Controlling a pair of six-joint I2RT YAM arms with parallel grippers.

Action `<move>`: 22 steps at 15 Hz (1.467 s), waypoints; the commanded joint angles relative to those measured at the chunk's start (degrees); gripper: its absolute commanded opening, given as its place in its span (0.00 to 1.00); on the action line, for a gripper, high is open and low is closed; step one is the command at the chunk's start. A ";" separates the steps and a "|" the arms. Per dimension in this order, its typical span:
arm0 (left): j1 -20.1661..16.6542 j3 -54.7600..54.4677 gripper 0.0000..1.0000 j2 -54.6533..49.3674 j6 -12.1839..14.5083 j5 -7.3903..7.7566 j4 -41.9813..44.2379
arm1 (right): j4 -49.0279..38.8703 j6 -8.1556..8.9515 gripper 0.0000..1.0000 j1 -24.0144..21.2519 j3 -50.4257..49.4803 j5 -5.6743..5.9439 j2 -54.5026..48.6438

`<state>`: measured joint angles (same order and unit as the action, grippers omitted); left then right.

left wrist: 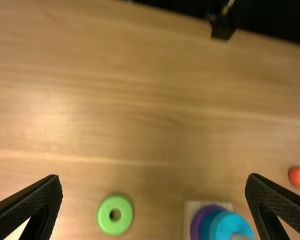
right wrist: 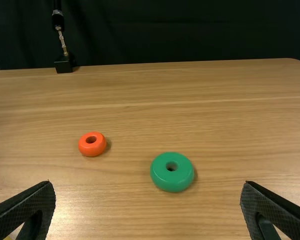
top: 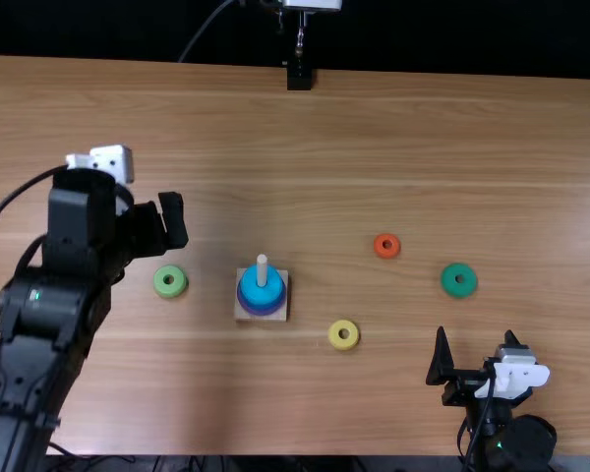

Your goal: Build the Hanoi tower: stack the rings onto the peg from bottom to top in this color order: purple, dark blue, light blue, dark green, light green, yellow, orange.

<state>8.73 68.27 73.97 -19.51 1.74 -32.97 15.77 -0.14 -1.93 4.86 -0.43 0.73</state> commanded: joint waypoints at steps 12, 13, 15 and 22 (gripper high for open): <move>-6.45 -51.92 1.00 -46.82 0.84 -0.58 36.98 | 3.91 -0.17 1.00 -0.61 -3.98 0.00 -0.73; -6.36 -54.82 1.00 -50.33 0.84 -0.58 36.77 | 4.01 -0.17 1.00 -0.61 -3.98 0.00 -0.73; -6.01 -59.04 1.00 -56.13 0.84 -0.79 36.35 | 4.01 -0.17 1.00 -0.61 -3.98 0.00 -0.73; -6.10 -67.04 1.00 -66.50 2.63 -1.10 35.29 | 3.91 -0.17 1.00 -0.61 -3.98 0.00 -0.73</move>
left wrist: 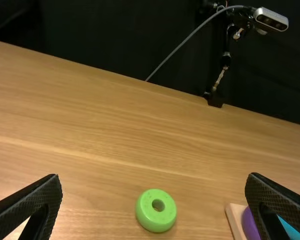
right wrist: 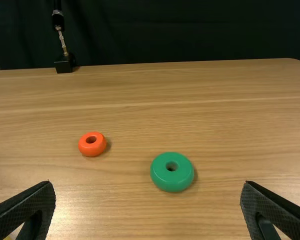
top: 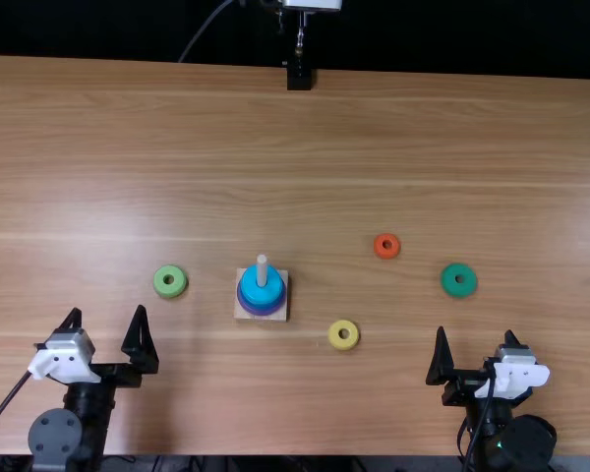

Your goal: Build the Hanoi tower: stack the rings onto the peg from bottom to top in this color order: purple, dark blue, light blue, dark green, light green, yellow, orange.

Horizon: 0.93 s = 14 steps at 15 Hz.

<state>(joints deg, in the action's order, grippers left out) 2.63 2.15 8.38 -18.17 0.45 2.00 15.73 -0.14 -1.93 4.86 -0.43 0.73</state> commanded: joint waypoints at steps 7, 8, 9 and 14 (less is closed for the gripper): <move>-0.44 -2.15 1.00 -6.54 13.11 -0.03 -15.61 | 4.06 -0.17 1.00 -0.61 -3.98 0.11 -0.73; -0.44 -2.15 1.00 -7.42 13.11 -0.13 -16.77 | 3.95 -0.17 1.00 -0.61 -3.98 0.00 -0.73; -0.44 -2.15 1.00 -8.38 13.11 -0.34 -18.56 | 3.95 -0.17 1.00 -0.61 -3.98 0.00 -0.73; -0.52 -2.15 1.00 -8.38 13.01 -0.66 -25.10 | 3.95 -0.17 1.00 -0.61 -3.98 0.00 -0.73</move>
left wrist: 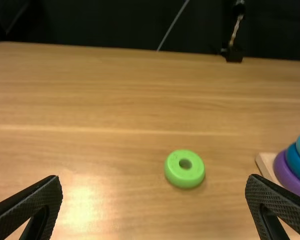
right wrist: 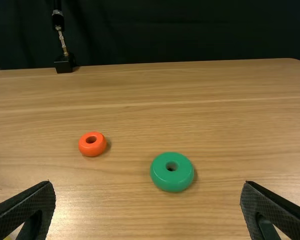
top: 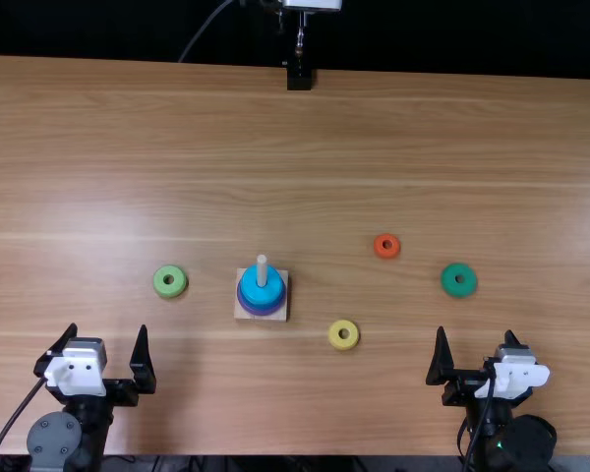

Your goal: Build the Hanoi tower: stack the rings onto the peg from bottom to top in this color order: purple, dark blue, light blue, dark green, light green, yellow, orange.

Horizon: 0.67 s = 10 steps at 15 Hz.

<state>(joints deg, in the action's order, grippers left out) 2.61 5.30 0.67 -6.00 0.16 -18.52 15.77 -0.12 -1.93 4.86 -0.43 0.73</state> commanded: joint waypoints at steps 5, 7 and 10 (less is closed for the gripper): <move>-0.41 -5.30 1.00 -0.67 0.94 -0.48 -7.21 | 3.91 -0.20 1.00 -0.61 -3.98 0.11 -0.73; -0.41 -5.30 1.00 -0.67 0.94 -0.37 -7.21 | 3.91 -0.20 1.00 -0.61 -3.98 0.11 -0.73; -0.41 -5.30 1.00 -0.67 0.94 -0.37 -7.21 | 3.91 -0.20 1.00 -0.61 -3.98 0.00 -0.73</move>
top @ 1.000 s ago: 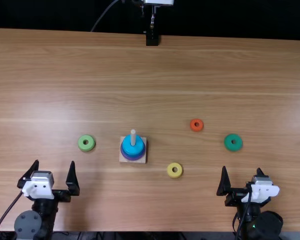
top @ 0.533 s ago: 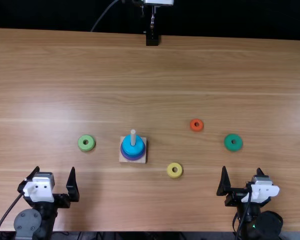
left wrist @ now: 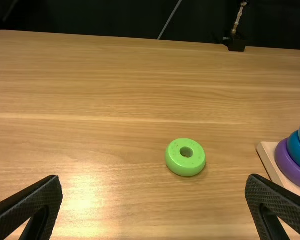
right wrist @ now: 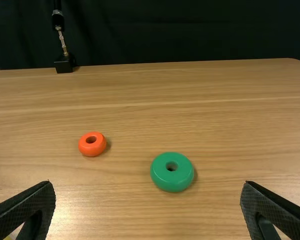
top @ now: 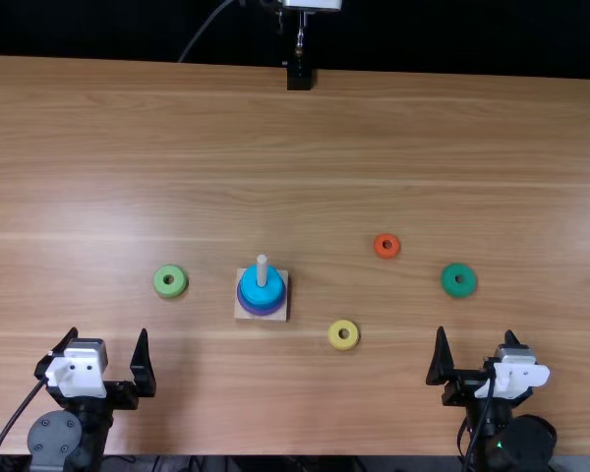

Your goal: Build the Hanoi tower: stack the rings onto the peg from bottom to top in this color order: purple, dark blue, light blue, dark green, light green, yellow, orange.

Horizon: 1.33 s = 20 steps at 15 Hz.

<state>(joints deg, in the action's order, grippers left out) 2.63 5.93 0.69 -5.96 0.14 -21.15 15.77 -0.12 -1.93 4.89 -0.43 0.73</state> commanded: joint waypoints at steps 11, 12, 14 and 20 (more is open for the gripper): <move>-0.44 -5.93 1.00 -0.69 0.89 -0.35 -4.59 | 3.80 0.33 1.00 -0.53 -3.74 0.43 -0.73; -0.44 -5.93 1.00 -0.69 0.89 -0.35 -4.59 | 3.70 -0.20 1.00 -0.53 -2.69 0.43 -0.73; -0.44 -5.93 1.00 -0.69 0.89 -0.35 -4.59 | 2.64 -0.09 1.00 -0.61 6.36 0.32 1.55; -0.44 -5.93 1.00 -0.69 0.89 -0.46 -4.59 | 5.81 -0.30 1.00 -0.26 33.44 0.32 28.10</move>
<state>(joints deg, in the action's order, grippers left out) 2.61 5.96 0.69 -5.96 0.14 -21.21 21.50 -0.14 -1.91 36.05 -0.40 27.55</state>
